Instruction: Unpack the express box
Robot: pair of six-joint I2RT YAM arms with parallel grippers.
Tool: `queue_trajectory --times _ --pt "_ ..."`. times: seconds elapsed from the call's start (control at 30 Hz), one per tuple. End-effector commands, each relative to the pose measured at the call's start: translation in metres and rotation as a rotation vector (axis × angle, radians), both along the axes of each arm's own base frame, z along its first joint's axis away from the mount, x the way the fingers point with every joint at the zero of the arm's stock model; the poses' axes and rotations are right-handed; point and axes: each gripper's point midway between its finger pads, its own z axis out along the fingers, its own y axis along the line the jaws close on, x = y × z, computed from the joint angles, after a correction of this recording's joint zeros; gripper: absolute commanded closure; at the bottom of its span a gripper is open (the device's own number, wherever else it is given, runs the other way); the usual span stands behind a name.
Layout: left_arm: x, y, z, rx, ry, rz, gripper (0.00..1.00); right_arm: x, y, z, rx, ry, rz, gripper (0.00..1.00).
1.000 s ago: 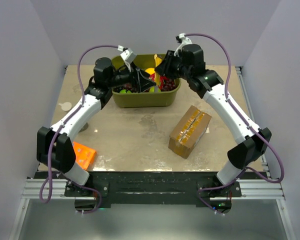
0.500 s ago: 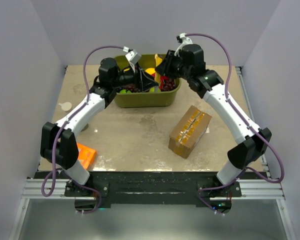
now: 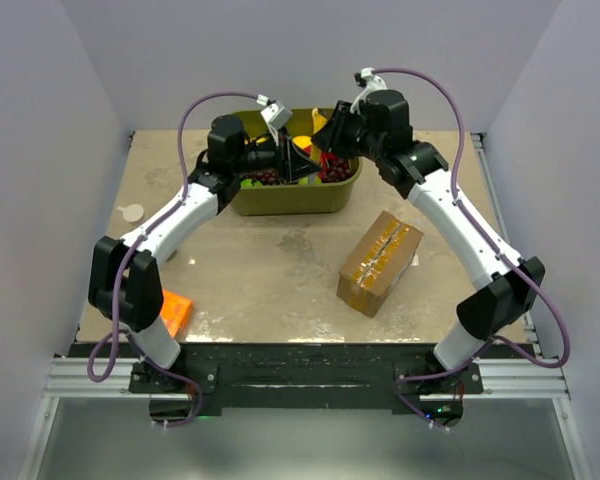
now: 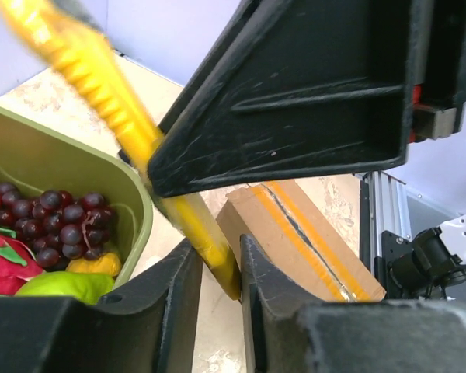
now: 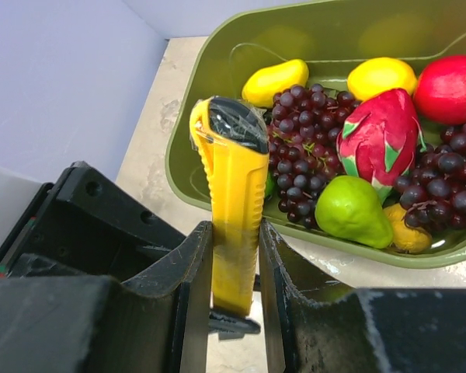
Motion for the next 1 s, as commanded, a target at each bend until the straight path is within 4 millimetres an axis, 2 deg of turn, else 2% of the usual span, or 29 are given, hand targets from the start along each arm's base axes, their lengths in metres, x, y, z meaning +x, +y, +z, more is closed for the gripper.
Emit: queue_trajectory --times 0.0,0.1,0.17,0.2,0.3,0.33,0.37,0.4,0.43,0.47,0.5,0.57,0.6,0.63,0.67,0.7,0.73,0.77,0.8,0.83,0.87,0.9,0.93,0.97 --pt "-0.001 -0.004 0.031 -0.042 -0.093 -0.028 0.76 -0.009 -0.004 0.026 0.032 -0.067 0.011 1.0" --pt "-0.002 -0.004 0.028 -0.038 -0.089 -0.023 0.85 -0.01 -0.002 0.025 0.034 -0.071 0.027 1.0" --pt "-0.002 -0.003 0.026 -0.032 -0.088 -0.017 0.99 -0.011 0.0 0.026 0.027 -0.079 0.042 1.0" --pt "-0.001 -0.003 0.025 -0.029 -0.09 -0.01 1.0 -0.012 0.0 0.026 0.024 -0.078 0.046 1.0" --pt "0.0 0.0 0.021 -0.004 -0.105 0.005 1.0 -0.02 0.001 0.035 0.004 -0.106 0.092 0.78" --pt "0.0 0.002 0.018 0.013 -0.103 0.014 1.0 -0.025 0.002 0.038 -0.018 -0.127 0.135 0.66" --pt "0.004 0.005 0.016 0.038 -0.14 0.033 1.0 -0.033 0.005 0.043 -0.024 -0.146 0.194 0.47" --pt "0.006 0.007 0.015 0.057 -0.157 0.043 1.0 -0.047 0.007 0.056 -0.034 -0.182 0.264 0.4" --pt "0.006 0.01 0.007 0.096 -0.147 0.054 1.0 -0.056 0.006 0.058 -0.098 -0.233 0.338 0.35" --pt "0.014 0.015 0.006 0.143 -0.224 0.088 1.0 -0.073 0.009 0.06 -0.109 -0.247 0.425 0.27" --pt "0.015 0.02 0.007 0.167 -0.251 0.111 1.0 -0.084 0.002 0.051 -0.148 -0.216 0.447 0.23" --pt "0.028 0.035 -0.008 0.268 -0.34 0.19 1.0 -0.101 -0.012 0.057 -0.194 -0.256 0.456 0.15" --pt "0.029 0.043 -0.003 0.294 -0.388 0.223 1.0 -0.107 -0.016 0.047 -0.204 -0.235 0.464 0.13" --pt "0.032 0.049 -0.005 0.335 -0.445 0.248 1.0 -0.116 -0.021 0.054 -0.197 -0.254 0.466 0.12" --pt "0.039 0.06 -0.014 0.378 -0.451 0.311 1.0 -0.12 -0.022 0.054 -0.187 -0.255 0.468 0.12" --pt "0.039 0.066 -0.009 0.397 -0.488 0.334 1.0 -0.12 -0.021 0.052 -0.173 -0.255 0.471 0.12" --pt "0.039 0.072 -0.018 0.449 -0.533 0.338 1.0 -0.123 -0.02 0.053 -0.146 -0.242 0.467 0.12" --pt "0.043 0.08 -0.018 0.481 -0.559 0.376 1.0 -0.121 -0.019 0.054 -0.132 -0.237 0.462 0.12" --pt "0.04 0.085 -0.005 0.479 -0.626 0.403 1.0 -0.119 -0.017 0.055 -0.112 -0.228 0.457 0.14" --pt "0.038 0.092 -0.017 0.534 -0.686 0.398 1.0 -0.115 -0.016 0.054 -0.105 -0.214 0.448 0.15" --pt "0.037 0.098 -0.016 0.56 -0.732 0.422 1.0 -0.104 -0.015 0.049 -0.1 -0.186 0.431 0.16" --pt "0.031 0.103 0.001 0.547 -0.816 0.444 1.0 -0.099 -0.014 0.046 -0.072 -0.141 0.418 0.19" --pt "0.027 0.11 -0.017 0.614 -0.883 0.426 1.0 -0.09 -0.016 0.042 -0.057 -0.107 0.404 0.21" --pt "0.024 0.114 -0.017 0.638 -0.939 0.436 1.0 -0.079 -0.013 0.034 -0.042 -0.068 0.404 0.22"
